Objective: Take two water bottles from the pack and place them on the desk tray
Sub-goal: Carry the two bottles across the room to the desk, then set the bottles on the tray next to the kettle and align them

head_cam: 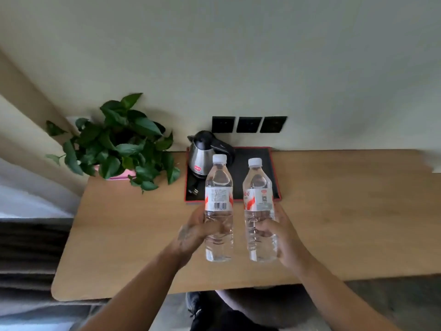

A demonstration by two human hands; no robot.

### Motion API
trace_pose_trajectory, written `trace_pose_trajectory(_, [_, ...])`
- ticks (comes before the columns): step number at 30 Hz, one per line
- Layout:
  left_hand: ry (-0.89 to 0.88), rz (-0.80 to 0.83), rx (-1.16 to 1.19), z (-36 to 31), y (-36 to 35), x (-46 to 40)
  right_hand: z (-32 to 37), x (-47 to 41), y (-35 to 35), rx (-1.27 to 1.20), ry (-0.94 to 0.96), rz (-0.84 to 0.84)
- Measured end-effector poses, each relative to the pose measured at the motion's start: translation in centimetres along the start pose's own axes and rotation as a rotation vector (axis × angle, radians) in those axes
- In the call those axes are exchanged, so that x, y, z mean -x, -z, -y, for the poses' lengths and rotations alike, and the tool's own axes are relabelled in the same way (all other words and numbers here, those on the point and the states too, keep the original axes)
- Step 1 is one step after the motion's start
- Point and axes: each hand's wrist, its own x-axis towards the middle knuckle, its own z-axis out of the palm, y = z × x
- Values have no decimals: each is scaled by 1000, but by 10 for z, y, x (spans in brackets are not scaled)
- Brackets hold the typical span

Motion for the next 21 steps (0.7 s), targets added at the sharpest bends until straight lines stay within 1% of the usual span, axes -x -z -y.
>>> trace_pose_trajectory(5, [56,46,5,2,-5,-14,-13,3,9,-60,-8,-78])
trace_pose_trajectory(11, [83,58,-61,-3,-14,-31,-10,-7,26,-23,-13,-100])
trace_pose_trajectory(16, [51,36,-108,-18,-27,-60,10,-24,53,14,14,-18])
trace_pose_trajectory(21, [-11,22,-209,-50,-36,-104,38,-62,78,101,79,35])
